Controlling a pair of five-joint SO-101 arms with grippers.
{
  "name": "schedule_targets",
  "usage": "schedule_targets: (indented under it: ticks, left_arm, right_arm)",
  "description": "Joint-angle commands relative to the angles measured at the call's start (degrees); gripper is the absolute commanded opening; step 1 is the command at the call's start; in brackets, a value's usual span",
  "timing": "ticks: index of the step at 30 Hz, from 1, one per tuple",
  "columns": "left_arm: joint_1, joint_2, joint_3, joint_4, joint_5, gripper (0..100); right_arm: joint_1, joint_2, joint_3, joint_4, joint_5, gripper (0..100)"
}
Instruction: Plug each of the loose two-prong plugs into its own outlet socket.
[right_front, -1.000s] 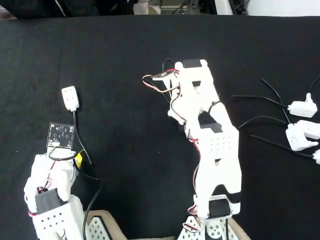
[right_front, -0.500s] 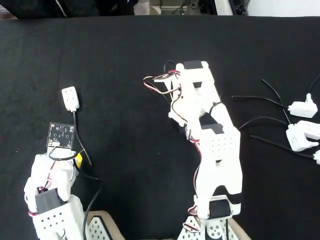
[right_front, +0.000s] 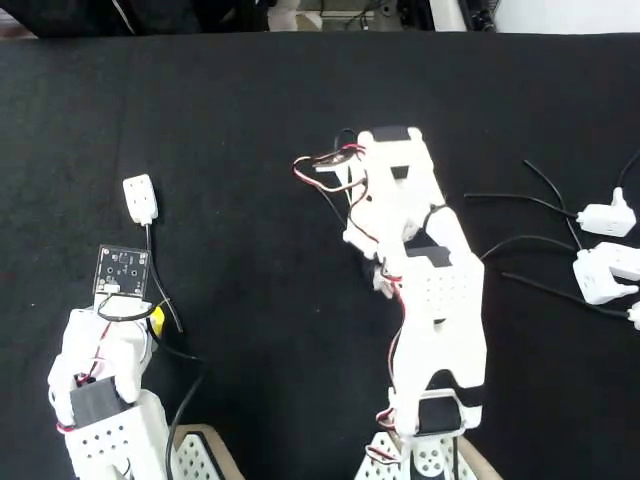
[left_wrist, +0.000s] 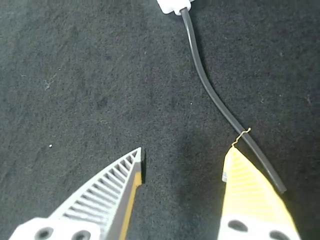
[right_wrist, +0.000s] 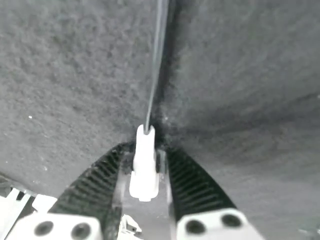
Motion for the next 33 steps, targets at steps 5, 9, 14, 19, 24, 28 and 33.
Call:
schedule_targets:
  ticks: [5,9,14,19,24,28,33]
  left_arm:
    - [0.0,-0.4,0.7,0.2,-0.5,26]
    - [2.0,-0.4,0.7,0.7,-0.5,26]
    - [8.0,-0.5,-2.6,6.3,-0.4,26]
    - [5.5,-0.5,-5.3,6.1,-0.2,22]
    - [-6.4,-0.4,-11.7,4.9,-0.5,20]
    - [-15.3,0.4,-21.5,9.7,-2.6,29]
    - [-14.3,10.5,-31.8,11.9,-2.5,30]
  right_arm:
    - [-0.4,-18.4,12.9,1.5,-0.1,1.2]
    - [-1.8,-35.8,23.0,1.2,1.1,1.2]
    - [-2.5,-58.0,33.5,-3.1,-1.1,1.2]
    - [-2.5,-75.8,45.6,-16.1,-10.8,1.2]
    - [-2.5,-89.2,59.8,-31.7,-22.4,1.2]
    - [-2.3,-95.4,69.7,-40.7,-27.4,1.2]
    - [2.6,-97.5,75.7,-44.7,-29.6,1.2]
